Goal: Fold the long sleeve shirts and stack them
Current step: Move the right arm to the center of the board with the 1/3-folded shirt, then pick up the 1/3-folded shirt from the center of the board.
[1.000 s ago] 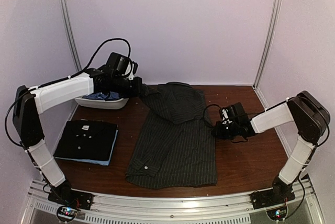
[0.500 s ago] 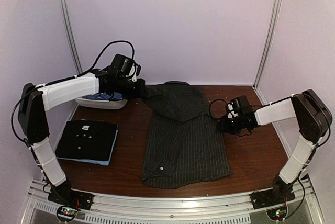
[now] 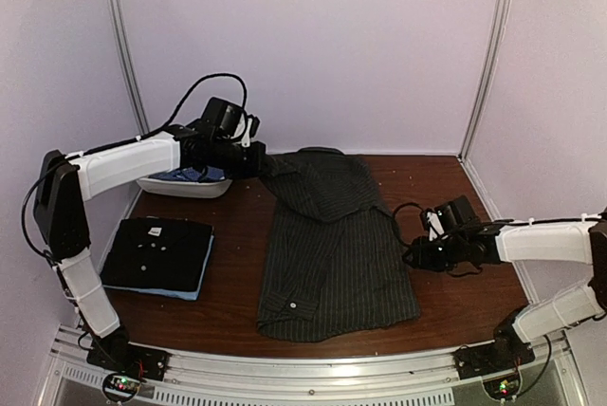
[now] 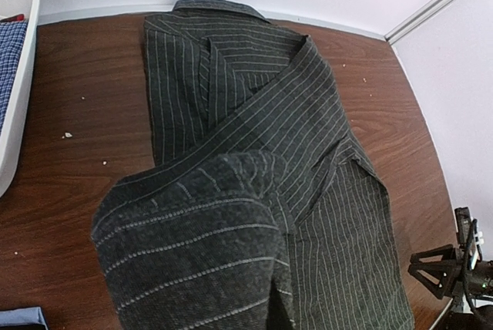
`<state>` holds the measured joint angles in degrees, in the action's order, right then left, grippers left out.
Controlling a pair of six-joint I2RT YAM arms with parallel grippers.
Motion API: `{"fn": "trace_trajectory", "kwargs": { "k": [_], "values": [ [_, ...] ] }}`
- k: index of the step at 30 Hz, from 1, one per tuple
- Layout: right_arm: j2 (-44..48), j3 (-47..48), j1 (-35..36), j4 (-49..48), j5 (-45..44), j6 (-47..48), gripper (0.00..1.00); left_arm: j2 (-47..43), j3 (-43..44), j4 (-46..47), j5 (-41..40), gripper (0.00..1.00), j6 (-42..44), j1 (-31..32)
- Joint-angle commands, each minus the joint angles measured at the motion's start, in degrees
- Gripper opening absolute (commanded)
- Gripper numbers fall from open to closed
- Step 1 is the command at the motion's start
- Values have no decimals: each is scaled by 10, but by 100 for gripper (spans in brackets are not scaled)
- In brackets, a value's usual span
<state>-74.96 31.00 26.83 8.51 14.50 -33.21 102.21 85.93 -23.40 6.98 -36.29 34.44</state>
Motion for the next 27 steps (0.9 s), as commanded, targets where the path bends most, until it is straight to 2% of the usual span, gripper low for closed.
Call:
{"fn": "trace_trajectory", "kwargs": {
  "k": [1,15,20,27],
  "values": [
    [68,-20,26,62,-13,-38,40,7,18,37,24,0,8,-6],
    [259,-92,132,221,-40,-174,36,4,15,61,35,0,1,-6],
    [291,-130,157,202,-24,-217,33,2,13,77,39,0,-6,-6],
    [266,-144,194,150,-32,-246,29,7,21,93,40,0,-6,-6]
  ]
}}
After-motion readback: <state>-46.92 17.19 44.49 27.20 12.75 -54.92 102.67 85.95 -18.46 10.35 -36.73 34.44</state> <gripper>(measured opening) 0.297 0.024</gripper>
